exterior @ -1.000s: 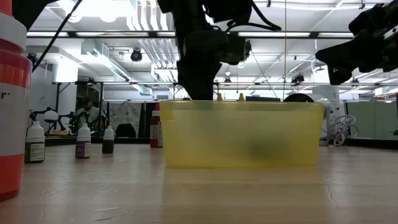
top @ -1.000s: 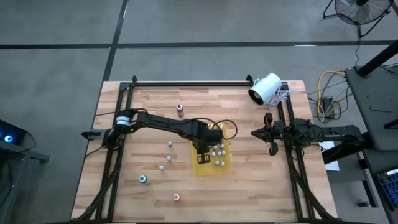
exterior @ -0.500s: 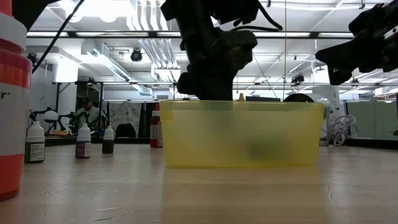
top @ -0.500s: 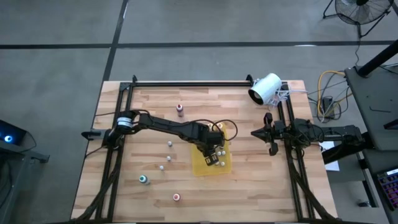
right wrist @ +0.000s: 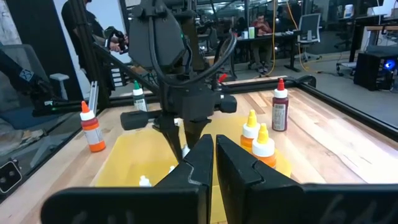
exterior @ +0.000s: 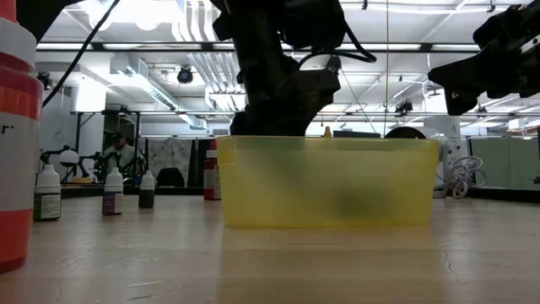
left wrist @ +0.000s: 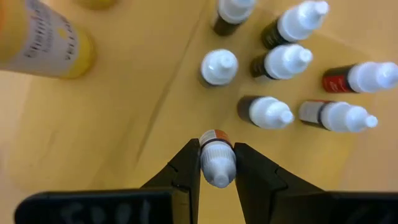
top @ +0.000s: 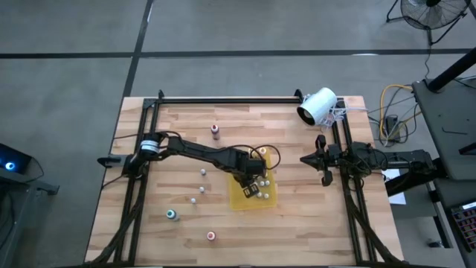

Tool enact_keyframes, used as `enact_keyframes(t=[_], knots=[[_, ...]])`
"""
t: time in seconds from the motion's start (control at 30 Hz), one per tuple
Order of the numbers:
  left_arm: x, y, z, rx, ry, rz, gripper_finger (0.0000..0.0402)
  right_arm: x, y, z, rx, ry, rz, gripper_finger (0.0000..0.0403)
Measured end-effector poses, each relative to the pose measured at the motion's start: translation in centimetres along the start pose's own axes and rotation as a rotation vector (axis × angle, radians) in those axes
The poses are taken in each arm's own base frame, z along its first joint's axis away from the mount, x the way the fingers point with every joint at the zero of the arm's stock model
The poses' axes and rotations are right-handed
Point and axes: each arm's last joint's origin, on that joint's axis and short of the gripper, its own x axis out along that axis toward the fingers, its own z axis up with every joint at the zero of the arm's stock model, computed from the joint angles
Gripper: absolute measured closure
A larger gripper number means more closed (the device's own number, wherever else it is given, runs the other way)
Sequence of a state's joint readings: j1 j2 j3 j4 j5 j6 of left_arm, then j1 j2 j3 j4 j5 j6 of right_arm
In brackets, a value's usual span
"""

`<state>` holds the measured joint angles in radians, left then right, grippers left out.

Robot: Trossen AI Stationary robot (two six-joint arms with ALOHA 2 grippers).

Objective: Pick & Place food coloring
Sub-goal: Put the small orange food coloring bottle into the yellow bin

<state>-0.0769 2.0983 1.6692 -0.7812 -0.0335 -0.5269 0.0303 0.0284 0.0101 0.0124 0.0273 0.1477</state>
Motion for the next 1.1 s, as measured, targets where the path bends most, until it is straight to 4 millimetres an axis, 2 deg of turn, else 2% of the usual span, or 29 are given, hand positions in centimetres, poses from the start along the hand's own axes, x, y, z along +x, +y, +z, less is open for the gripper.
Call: enact_keyframes(t=[0.53,0.87,1.1], knots=[[0.1,0.7,0.3,-0.011,0.008,-0.007,0.0344,0.0,0.0,0.0,0.000,0.000,0.000,0.0390],[-0.7,0.6,0.8,-0.018,0.011,-0.004,0.0344,0.0,0.0,0.0,0.000,0.000,0.000,0.0390],[0.5,0.4,1.7,-0.019,0.044,0.017,0.0344,0.0,0.0,0.0,0.002,0.001,0.000,0.0390]])
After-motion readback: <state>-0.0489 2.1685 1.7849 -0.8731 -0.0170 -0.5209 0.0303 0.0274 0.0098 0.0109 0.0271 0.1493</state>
